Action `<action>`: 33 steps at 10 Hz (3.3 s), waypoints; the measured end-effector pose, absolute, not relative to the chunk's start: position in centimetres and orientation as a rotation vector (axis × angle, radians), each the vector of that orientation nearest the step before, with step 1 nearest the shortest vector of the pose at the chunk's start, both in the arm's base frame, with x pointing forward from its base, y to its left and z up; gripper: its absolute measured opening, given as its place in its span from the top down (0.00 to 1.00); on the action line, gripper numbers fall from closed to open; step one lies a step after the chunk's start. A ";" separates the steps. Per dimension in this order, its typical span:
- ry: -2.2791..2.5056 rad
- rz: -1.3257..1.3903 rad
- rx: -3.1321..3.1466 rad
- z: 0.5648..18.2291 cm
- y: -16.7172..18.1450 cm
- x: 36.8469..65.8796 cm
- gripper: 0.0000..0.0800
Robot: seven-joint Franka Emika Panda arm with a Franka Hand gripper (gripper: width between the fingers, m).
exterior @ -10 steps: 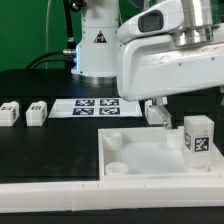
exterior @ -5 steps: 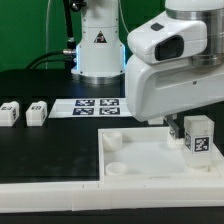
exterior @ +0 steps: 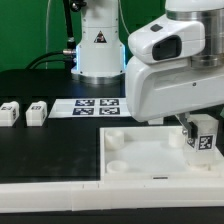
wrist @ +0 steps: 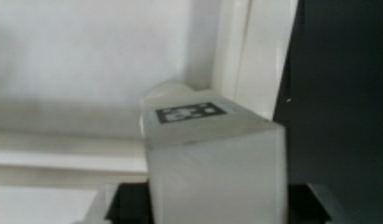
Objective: Assemble one leg
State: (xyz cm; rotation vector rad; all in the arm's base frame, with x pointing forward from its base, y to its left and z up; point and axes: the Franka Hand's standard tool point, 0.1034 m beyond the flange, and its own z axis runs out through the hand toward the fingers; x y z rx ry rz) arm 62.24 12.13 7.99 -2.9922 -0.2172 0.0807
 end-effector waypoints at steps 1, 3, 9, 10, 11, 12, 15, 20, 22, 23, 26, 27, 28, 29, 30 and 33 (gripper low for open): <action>-0.194 0.082 -2.993 8.0 12.1 62.2 0.61; 0.265 0.110 -2.993 7.9 11.8 62.3 0.61; 1.418 0.107 -2.548 7.8 10.6 63.2 0.61; 1.536 0.123 -2.483 7.8 10.6 63.2 0.61; 1.604 0.133 -2.441 7.8 10.6 63.2 0.61; 1.781 0.150 -2.308 7.7 10.5 63.2 0.61; 2.170 0.140 -1.847 7.5 10.0 62.6 0.61; 1.731 0.143 -2.286 7.9 11.4 62.9 0.23; 1.471 0.089 -2.454 7.8 11.1 63.0 0.20; 1.299 0.063 -2.558 7.7 11.3 62.9 0.19; 0.440 -0.026 -2.984 7.6 12.5 62.2 0.19; 0.257 -0.037 -3.015 7.4 12.6 62.1 0.19; 0.292 -0.034 -3.006 7.4 12.7 62.0 0.19; 0.315 -0.032 -3.002 7.4 12.7 62.0 0.34; 0.378 -0.027 -2.993 7.4 12.7 62.0 0.34; 0.885 0.012 -2.887 7.3 12.3 61.9 0.62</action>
Offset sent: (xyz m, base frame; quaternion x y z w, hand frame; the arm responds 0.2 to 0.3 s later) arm 0.0044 -0.0048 -0.0017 0.0362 0.0011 0.2466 0.9684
